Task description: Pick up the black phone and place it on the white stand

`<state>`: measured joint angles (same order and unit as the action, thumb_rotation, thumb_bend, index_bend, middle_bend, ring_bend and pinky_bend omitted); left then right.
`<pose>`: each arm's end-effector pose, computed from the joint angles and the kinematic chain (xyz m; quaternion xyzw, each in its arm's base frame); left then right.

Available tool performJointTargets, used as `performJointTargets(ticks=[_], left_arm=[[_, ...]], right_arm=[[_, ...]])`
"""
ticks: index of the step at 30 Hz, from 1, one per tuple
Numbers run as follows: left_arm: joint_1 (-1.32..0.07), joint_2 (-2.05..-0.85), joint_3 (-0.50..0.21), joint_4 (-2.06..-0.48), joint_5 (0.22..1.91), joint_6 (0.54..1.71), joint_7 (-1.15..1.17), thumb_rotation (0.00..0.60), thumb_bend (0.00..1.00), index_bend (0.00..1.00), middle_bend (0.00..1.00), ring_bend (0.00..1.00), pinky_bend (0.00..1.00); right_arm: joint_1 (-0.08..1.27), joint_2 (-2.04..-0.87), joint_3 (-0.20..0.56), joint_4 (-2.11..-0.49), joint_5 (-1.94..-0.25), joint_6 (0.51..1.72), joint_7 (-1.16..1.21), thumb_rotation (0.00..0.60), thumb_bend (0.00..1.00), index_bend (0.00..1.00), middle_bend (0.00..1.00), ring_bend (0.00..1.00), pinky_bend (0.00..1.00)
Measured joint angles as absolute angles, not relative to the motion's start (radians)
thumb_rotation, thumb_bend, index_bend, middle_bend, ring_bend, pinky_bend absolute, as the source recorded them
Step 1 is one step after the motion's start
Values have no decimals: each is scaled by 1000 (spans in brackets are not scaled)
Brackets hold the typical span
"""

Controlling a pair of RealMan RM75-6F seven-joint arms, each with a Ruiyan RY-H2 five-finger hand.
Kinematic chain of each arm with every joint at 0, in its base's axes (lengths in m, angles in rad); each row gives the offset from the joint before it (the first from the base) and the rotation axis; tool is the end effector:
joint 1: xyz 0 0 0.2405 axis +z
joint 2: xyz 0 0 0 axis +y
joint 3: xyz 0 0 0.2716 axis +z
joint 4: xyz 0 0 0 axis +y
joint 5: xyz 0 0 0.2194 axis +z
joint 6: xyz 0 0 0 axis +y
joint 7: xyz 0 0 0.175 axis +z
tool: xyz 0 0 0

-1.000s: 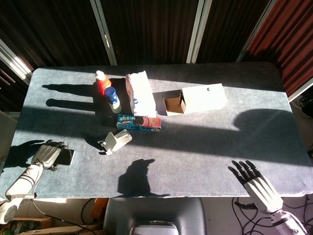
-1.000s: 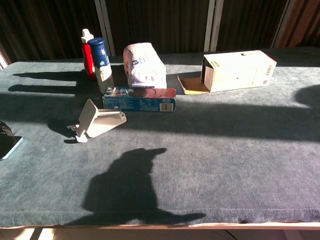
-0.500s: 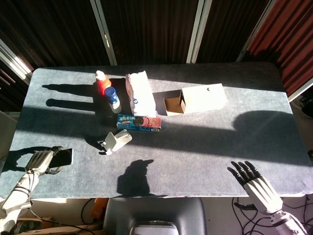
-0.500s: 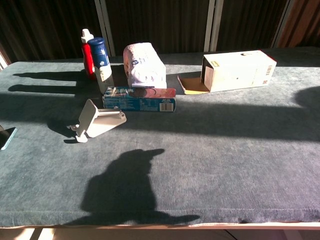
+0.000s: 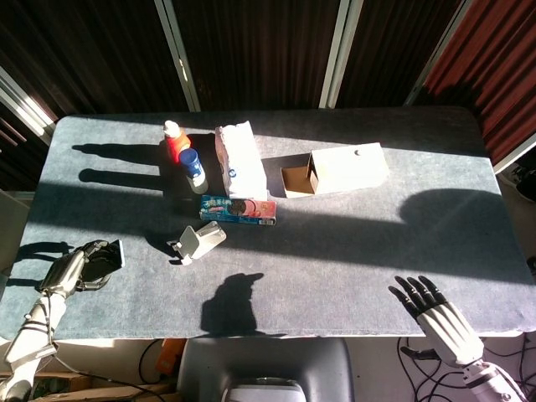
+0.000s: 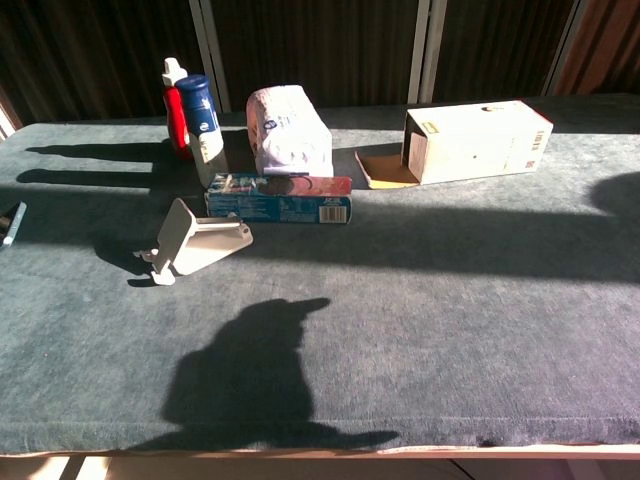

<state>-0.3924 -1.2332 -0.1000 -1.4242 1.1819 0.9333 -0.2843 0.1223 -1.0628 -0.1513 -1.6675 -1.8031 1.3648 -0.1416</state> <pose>-0.3537 0.3202 0.0826 -0.5599 -0.5854 -0.3404 0.4775 -0.2962 -0.1644 0.1035 0.7639 -0.3422 0.3110 0.4502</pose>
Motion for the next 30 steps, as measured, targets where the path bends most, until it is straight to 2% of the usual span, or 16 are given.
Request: performJointTargets(ticks=[6,15,22,30], left_arm=[[-354,-1227,-182,-1535,1127,995,-447,600,378,805,1000,846,327],[-332,-1248,-277,-1703,1012,1077,-483,600,387,805,1000,847,330],[-350,-1378,-303,-1727,973,1143,-421,600,398,800,1000,846,330],[-412,-1567,-340,-1664,901,1181,-320,600,399,801,1000,847,329]], right_arm=[[124,-1064,-152,-1667,-1805,1361,-143,600,234,0,0,0,0],[126,-1066,-154,-1667,-1806,1355,-150,600,234,0,0,0,0],[129,-1071,-157,-1669,-1806,1343,-161,600,234,0,0,0,0],[133,-1072,-157,-1671,-1800,1333,-166,600,234,0,0,0,0]])
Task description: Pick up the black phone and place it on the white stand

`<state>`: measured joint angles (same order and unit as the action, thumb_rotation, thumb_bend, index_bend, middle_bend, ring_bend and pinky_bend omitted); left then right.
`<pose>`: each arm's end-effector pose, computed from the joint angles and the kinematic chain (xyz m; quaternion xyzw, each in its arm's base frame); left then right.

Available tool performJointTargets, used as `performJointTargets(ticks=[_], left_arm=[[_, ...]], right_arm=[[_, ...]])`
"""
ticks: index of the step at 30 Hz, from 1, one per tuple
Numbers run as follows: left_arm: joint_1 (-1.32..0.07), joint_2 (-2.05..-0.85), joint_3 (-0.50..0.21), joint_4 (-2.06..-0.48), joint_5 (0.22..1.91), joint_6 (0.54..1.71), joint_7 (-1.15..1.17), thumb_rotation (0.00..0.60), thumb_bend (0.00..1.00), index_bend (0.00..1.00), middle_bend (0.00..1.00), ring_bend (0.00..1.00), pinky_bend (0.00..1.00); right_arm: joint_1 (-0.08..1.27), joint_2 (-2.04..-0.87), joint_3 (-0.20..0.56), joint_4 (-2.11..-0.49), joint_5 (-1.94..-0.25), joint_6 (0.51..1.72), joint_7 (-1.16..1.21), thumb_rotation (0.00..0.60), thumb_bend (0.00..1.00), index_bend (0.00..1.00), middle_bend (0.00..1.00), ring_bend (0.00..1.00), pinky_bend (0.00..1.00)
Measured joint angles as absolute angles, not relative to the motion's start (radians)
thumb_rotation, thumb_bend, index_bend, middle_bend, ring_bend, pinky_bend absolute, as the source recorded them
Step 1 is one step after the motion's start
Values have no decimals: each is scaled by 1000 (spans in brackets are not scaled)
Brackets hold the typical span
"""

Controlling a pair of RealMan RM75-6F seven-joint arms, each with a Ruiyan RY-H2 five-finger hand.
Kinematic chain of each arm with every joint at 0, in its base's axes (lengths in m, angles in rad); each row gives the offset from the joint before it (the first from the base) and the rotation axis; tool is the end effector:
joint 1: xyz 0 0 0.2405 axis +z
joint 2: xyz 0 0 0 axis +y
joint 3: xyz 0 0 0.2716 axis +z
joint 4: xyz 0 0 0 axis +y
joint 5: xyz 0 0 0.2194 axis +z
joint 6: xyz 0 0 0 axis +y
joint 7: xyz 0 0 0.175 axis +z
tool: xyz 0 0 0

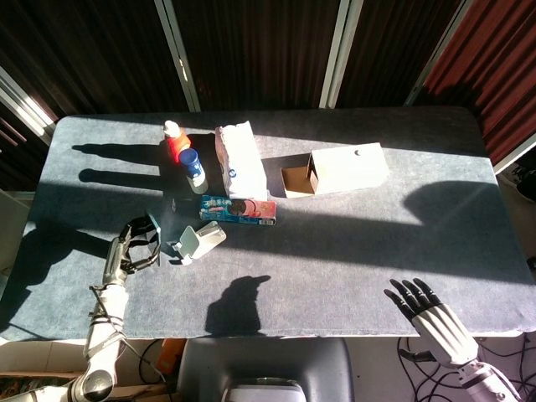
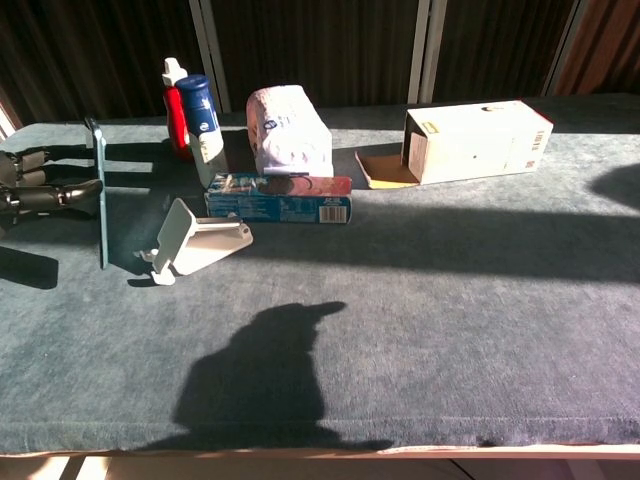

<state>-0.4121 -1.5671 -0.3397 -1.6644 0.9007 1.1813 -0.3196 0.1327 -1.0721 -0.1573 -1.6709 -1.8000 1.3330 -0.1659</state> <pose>-0.2297 0.3379 0.0069 -0.2995 -0.7015 -0.5455 0.3474 -0.2958 -0.1642 0.0952 0.7741 -0.3409 0.2988 0.4420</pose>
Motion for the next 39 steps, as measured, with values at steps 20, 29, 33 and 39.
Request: performJointTargets(ticks=[20,29,33,39], left_arm=[[-507,-1804,-417,-1517,900,1276,-159,600,404,803,1000,844,314],[-482,-1813,-406,-1532,940,1295,-169,600,405,804,1000,844,313],[-471,-1819,-394,-1539,963,1301,-182,600,403,805,1000,844,312],[-462,-1845,-373,-1526,983,1303,-181,600,402,807,1000,844,308]], right_arm=[[140,-1072,-154,-1675,-1784,1318,-168,600,234,0,0,0,0],[142,-1070,-156,-1675,-1784,1317,-165,600,234,0,0,0,0],[142,-1069,-155,-1677,-1783,1318,-163,600,235,0,0,0,0],[143,-1068,-156,-1675,-1783,1317,-160,600,234,0,0,0,0]])
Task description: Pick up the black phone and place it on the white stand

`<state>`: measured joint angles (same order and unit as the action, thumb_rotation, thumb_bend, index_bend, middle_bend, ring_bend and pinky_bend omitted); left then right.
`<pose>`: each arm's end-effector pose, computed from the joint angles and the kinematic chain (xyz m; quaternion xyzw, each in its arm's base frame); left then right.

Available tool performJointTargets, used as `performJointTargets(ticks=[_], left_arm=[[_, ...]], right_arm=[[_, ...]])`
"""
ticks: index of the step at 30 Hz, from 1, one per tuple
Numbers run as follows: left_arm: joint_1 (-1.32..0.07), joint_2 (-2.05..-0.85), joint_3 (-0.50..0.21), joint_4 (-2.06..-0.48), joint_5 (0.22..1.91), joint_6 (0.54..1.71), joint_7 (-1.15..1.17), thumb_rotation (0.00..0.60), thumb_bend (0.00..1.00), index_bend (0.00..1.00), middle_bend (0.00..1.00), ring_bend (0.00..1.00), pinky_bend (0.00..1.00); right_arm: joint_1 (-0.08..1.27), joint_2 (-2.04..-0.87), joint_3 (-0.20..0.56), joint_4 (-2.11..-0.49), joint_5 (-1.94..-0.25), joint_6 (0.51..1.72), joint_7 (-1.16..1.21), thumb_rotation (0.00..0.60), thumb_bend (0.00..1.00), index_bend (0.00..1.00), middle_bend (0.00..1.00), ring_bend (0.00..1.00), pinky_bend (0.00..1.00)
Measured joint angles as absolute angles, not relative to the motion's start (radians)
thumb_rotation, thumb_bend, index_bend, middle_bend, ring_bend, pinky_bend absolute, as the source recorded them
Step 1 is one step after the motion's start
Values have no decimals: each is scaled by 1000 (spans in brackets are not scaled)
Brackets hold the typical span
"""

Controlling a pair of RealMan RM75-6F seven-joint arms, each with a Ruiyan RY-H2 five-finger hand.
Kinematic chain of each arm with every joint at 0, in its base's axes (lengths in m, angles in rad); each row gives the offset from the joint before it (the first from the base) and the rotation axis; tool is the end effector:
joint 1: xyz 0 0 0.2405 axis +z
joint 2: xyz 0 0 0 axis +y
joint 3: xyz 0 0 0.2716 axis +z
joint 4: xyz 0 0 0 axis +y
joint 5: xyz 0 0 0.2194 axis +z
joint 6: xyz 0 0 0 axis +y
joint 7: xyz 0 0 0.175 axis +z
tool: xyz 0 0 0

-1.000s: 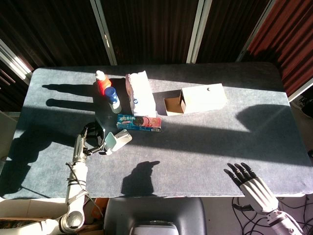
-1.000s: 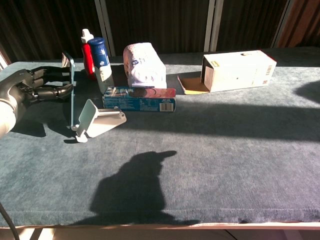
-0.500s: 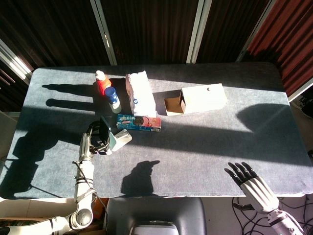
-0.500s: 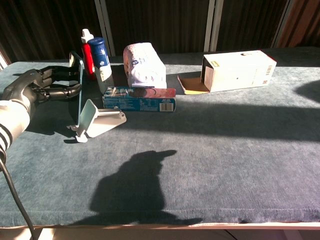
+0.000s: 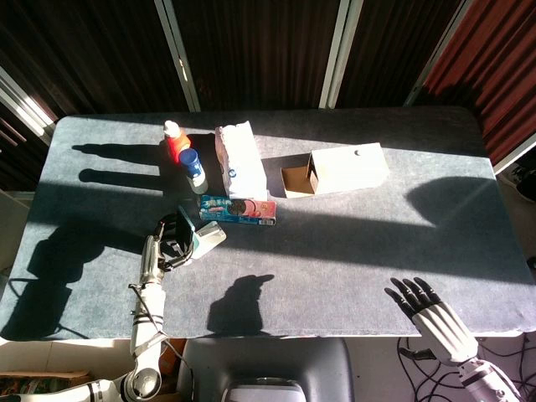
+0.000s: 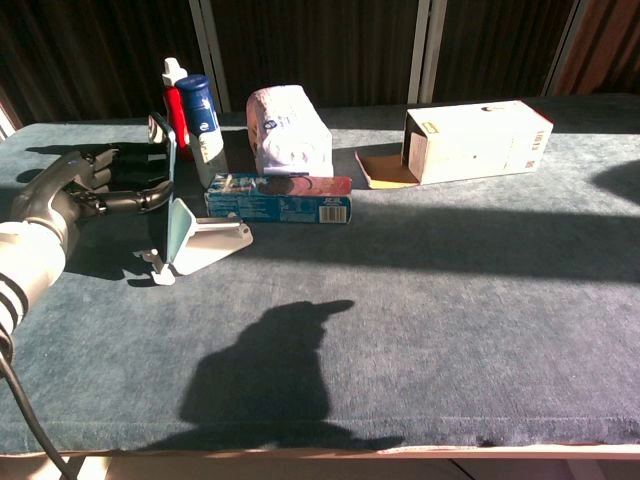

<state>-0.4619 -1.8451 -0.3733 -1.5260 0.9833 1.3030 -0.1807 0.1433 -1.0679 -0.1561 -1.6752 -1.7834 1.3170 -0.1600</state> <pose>-0.1775 0.3409 -0.0465 -0.3120 -0.6659 -0.5764 0.3564 -0.2972 -0.1676 0.0950 0.7736 -0.3465 0.2943 0.4414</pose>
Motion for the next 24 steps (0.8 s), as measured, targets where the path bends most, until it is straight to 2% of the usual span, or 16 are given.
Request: performJointTargets(ticks=[24], left_arm=[[-448,-1926,-371,-1383,1033,1285,-213,600,402,813,1000,844,304]], right_arm=[[143,-1064,-157,-1673,-1786,1326,-149,600,234,0,0,0,0]])
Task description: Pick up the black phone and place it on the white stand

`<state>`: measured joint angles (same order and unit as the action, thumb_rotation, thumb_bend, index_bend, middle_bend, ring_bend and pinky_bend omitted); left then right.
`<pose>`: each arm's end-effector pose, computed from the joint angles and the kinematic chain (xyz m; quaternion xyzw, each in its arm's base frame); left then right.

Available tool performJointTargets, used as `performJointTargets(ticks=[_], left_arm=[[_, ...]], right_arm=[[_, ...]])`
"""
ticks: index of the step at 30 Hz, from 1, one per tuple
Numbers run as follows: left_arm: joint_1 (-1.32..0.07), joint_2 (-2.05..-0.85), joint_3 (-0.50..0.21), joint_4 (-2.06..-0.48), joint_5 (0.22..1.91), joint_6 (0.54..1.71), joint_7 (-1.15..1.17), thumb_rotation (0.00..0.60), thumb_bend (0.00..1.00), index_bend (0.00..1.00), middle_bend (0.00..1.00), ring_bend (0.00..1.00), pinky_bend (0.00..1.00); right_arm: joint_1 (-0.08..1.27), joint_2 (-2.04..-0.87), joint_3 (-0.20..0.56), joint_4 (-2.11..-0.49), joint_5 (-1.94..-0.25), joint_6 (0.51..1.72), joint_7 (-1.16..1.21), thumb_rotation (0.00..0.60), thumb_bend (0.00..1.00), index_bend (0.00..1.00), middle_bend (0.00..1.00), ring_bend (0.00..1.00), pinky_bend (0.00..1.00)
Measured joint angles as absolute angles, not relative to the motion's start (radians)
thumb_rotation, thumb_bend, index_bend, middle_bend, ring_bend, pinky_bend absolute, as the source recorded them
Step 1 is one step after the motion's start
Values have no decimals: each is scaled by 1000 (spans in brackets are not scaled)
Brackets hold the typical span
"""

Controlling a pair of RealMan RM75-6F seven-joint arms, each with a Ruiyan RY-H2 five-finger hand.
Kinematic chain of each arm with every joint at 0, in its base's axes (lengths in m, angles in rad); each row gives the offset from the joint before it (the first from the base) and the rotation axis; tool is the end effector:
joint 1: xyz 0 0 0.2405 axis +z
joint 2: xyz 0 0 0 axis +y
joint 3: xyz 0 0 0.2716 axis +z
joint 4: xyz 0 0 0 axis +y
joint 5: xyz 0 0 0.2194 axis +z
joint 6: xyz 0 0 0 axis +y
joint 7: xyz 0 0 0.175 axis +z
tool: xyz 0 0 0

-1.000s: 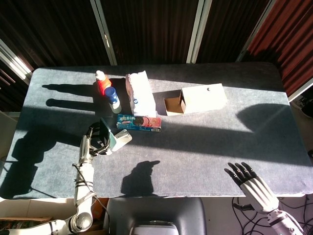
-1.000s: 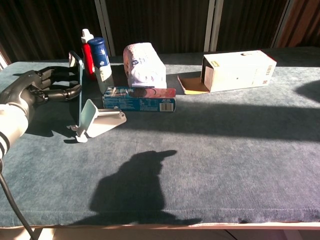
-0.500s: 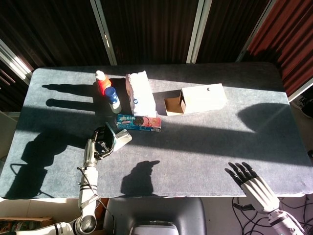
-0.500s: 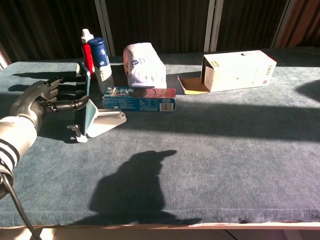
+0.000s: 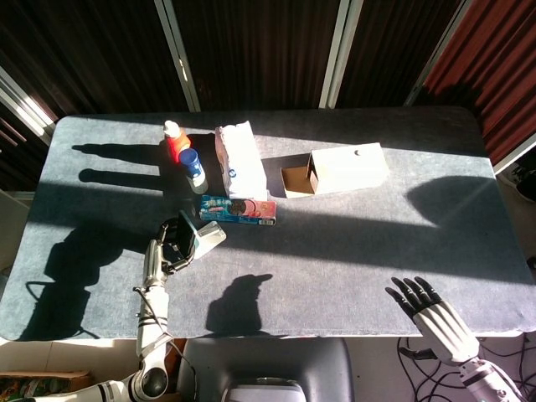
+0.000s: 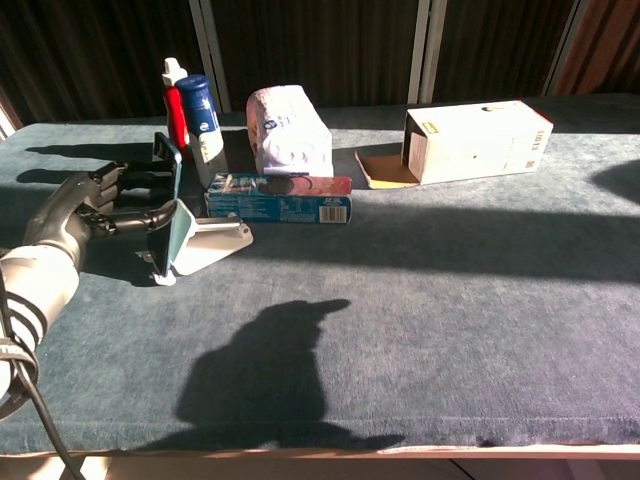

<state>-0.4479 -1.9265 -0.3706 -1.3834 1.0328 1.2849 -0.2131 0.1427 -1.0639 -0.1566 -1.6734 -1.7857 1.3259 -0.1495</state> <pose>-0.1899 0.3400 -0.0687 -0.3153 -0.6596 -0.5719 0.3721 -0.2973 -0.1678 0.0975 0.7714 -0.3471 0.2978 0.4424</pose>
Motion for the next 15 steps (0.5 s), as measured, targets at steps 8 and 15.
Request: performJointTargets(ticks=[8,15], left_arm=[[-447,-1931,-387,-1380,1012,1256,-207,600,405,813,1000,844,304],[-449,-1926,-400,-1393,999,1238,-193,600,403,795,1000,834,299]], right_arm=[[143,-1063,-157,-1672,-1786,1328,-146,600,234,0,0,0,0],[143,-1063,-157,-1672,-1786,1327,-148,600,234,0,0,0,0]])
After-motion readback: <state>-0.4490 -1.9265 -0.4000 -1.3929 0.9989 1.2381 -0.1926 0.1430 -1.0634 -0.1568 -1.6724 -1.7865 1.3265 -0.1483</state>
